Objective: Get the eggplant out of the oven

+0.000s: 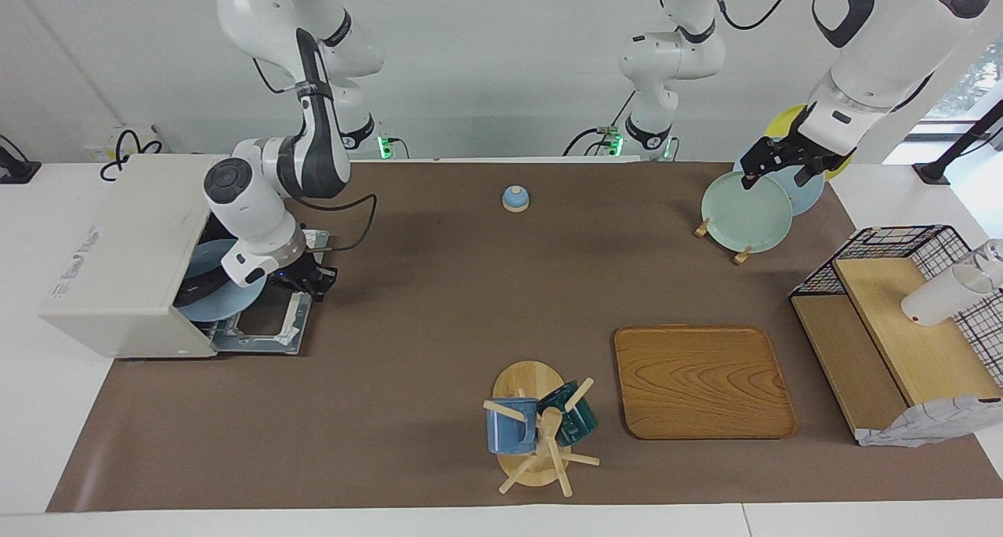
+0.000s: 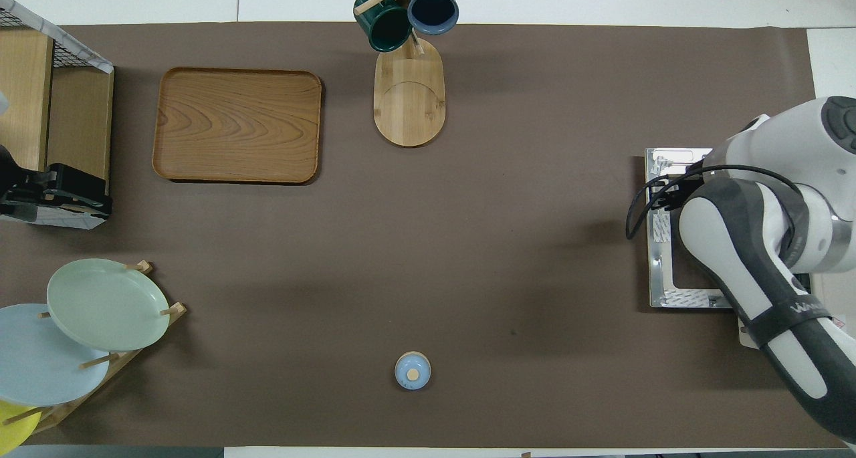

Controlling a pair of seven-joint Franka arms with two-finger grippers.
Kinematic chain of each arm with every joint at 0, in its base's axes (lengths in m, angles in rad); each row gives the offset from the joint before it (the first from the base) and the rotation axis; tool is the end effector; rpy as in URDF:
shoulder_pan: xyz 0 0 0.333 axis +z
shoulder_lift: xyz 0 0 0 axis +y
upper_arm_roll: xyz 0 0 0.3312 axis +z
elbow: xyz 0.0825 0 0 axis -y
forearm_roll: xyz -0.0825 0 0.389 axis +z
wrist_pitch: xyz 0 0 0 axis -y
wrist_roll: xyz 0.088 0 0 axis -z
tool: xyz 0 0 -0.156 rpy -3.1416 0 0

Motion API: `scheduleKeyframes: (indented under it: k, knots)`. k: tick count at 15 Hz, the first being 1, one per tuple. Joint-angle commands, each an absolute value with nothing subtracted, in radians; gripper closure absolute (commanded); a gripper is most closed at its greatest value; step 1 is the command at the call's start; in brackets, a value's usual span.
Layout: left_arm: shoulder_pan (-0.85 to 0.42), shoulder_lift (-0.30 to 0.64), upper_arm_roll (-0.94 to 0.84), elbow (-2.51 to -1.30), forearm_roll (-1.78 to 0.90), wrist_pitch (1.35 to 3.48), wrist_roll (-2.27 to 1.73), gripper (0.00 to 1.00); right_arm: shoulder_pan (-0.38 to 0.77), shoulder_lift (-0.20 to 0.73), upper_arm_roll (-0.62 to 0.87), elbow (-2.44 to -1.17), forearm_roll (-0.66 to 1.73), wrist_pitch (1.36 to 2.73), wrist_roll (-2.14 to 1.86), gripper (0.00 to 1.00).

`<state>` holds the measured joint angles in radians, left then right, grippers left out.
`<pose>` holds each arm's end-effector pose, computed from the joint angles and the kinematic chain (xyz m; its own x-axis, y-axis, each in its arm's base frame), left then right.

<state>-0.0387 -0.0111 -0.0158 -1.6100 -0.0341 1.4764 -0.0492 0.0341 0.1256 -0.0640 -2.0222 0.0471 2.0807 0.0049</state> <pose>0.5372 -0.0349 0.5711 0.9923 -0.0081 -0.1237 -0.0047 -0.9996 0.0279 0.5716 -0.0123 0.3468 0.9961 -0.0577 -0.0672 -0.0599 -0.9977 -0.0311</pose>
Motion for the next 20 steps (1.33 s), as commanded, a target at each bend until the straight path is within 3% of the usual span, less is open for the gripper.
scheduleKeyframes:
  k: [1, 14, 16, 17, 18, 19, 20]
  knots:
    - [-0.028, -0.017, -0.021, -1.611, -0.037, 1.485, -0.038, 0.0, 0.008, 0.109, -0.061, -2.032, -0.05, 2.075, 0.017, 0.5]
    - [-0.029, -0.017, -0.021, -1.611, -0.037, 1.485, -0.04, 0.0, -0.071, 0.081, -0.061, -2.109, -0.091, 2.114, -0.083, 0.59]
    - [-0.031, -0.017, -0.021, -1.611, -0.037, 1.485, -0.038, 0.0, -0.066, 0.081, -0.06, -2.121, -0.091, 2.135, -0.083, 0.64]
    - [-0.029, -0.017, -0.021, -1.611, -0.037, 1.485, -0.038, 0.0, -0.067, 0.08, -0.06, -2.125, -0.091, 2.143, -0.087, 0.72]
    - [-0.028, -0.017, -0.02, -1.611, -0.037, 1.483, -0.04, 0.0, -0.066, 0.08, -0.06, -2.126, -0.092, 2.144, -0.09, 0.93]
    - [-0.028, -0.017, -0.021, -1.611, -0.037, 1.485, -0.038, 0.0, -0.063, 0.08, -0.06, -2.126, -0.092, 2.143, -0.094, 1.0]
    - [-0.029, -0.017, -0.021, -1.611, -0.037, 1.485, -0.038, 0.0, -0.058, 0.08, -0.054, -2.123, -0.092, 2.135, -0.106, 1.0]
